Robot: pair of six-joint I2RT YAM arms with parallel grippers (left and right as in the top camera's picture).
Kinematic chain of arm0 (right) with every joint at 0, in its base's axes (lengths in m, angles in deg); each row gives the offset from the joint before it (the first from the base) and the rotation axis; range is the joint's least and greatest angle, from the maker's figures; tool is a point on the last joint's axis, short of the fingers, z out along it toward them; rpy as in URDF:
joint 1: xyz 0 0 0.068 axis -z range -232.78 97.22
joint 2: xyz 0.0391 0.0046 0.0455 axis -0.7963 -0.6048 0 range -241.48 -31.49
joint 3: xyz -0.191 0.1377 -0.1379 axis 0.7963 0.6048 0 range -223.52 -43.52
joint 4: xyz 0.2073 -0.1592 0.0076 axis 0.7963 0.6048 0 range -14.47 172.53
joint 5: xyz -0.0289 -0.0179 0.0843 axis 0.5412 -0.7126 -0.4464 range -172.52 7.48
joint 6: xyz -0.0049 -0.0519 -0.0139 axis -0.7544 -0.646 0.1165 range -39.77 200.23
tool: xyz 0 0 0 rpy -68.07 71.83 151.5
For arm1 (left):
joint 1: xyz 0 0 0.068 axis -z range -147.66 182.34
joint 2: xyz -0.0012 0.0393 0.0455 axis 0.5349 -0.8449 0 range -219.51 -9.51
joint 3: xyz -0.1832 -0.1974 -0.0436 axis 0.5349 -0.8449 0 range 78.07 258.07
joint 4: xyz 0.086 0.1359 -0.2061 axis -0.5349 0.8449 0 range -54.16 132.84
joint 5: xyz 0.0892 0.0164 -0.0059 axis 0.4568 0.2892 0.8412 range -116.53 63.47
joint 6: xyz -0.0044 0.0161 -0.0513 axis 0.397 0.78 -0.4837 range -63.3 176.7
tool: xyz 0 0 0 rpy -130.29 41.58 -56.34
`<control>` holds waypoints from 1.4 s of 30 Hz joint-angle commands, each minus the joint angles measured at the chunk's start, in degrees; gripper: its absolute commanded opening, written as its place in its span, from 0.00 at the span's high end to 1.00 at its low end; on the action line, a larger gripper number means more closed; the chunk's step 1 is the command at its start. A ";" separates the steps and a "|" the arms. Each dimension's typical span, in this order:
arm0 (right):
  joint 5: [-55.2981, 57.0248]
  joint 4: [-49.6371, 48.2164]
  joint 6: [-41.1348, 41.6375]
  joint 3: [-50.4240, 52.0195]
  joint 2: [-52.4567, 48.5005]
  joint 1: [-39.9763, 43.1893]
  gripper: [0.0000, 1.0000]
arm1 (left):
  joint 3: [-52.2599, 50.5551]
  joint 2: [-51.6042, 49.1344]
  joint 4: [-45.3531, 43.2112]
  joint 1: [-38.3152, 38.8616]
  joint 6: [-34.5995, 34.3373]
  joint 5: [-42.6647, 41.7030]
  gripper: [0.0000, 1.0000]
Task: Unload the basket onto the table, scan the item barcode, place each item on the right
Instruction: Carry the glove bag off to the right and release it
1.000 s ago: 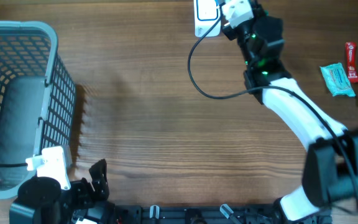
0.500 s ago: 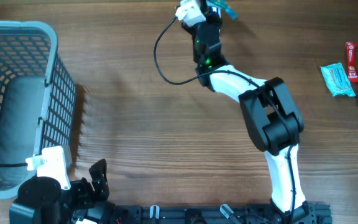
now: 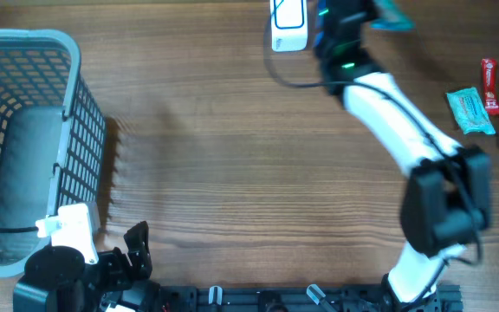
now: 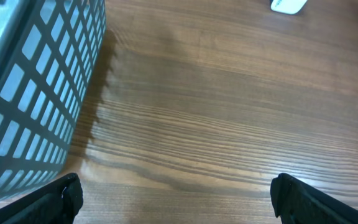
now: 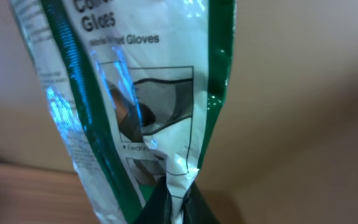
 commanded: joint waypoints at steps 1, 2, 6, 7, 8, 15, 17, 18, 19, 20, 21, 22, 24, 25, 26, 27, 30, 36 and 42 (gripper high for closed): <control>16.31 2.78 6.34 -0.83 5.84 9.60 0.96 | 0.04 0.20 0.02 -0.20 -0.48 -0.09 0.00; 17.53 2.93 6.32 -0.83 5.92 13.68 0.96 | 0.04 0.20 0.02 -0.20 -0.48 -0.09 0.00; 7.65 7.78 -0.22 1.05 5.66 29.31 0.96 | 0.04 0.20 0.02 -0.20 -0.48 -0.09 0.00; 6.19 7.78 -3.39 1.05 5.66 34.18 0.96 | 0.04 0.20 0.02 -0.20 -0.48 -0.09 0.00; 3.39 9.70 -5.97 1.05 5.66 38.62 0.96 | 0.04 0.20 0.02 -0.20 -0.48 -0.09 0.00; -6.40 30.05 10.38 1.18 5.27 55.12 0.96 | 0.04 0.20 0.02 -0.20 -0.48 -0.09 0.00; -7.56 32.59 13.99 1.18 4.79 58.58 0.95 | 0.04 0.20 0.02 -0.20 -0.48 -0.09 0.00; -8.50 33.29 15.96 1.18 4.70 60.04 0.96 | 0.04 0.20 0.02 -0.20 -0.48 -0.09 0.00; -8.52 33.46 17.62 1.18 4.57 61.22 0.95 | 0.04 0.20 0.02 -0.20 -0.48 -0.09 0.00; -8.55 33.48 18.05 1.18 4.44 61.86 0.96 | 0.04 0.20 0.02 -0.20 -0.48 -0.09 0.00; -8.55 33.46 18.23 1.18 4.02 62.36 0.95 | 0.04 0.20 0.02 -0.20 -0.48 -0.09 0.00; -8.57 33.57 18.43 1.18 3.43 62.60 0.95 | 0.04 0.20 0.02 -0.20 -0.48 -0.09 0.00; -10.14 35.10 18.38 1.18 1.95 63.08 0.95 | 0.04 0.20 0.02 -0.20 -0.48 -0.09 0.00; -11.61 35.63 18.36 1.18 1.51 63.12 0.90 | 0.04 0.20 0.02 -0.20 -0.48 -0.09 0.00; -13.25 36.30 18.40 1.18 1.11 63.04 0.76 | 0.04 0.20 0.02 -0.20 -0.48 -0.09 0.00; -13.64 36.81 18.43 1.18 1.05 62.79 0.62 | 0.04 0.20 0.02 -0.20 -0.48 -0.09 0.00; -10.38 36.68 20.22 1.14 1.38 62.66 0.12 | 0.04 0.20 0.02 -0.20 -0.48 -0.09 0.00; -16.41 37.07 29.05 1.11 9.38 56.30 0.00 | 0.04 0.20 0.02 -0.20 -0.48 -0.09 0.00; -35.28 38.86 37.22 1.11 25.22 33.16 0.00 | 0.04 0.20 0.02 -0.20 -0.48 -0.09 0.00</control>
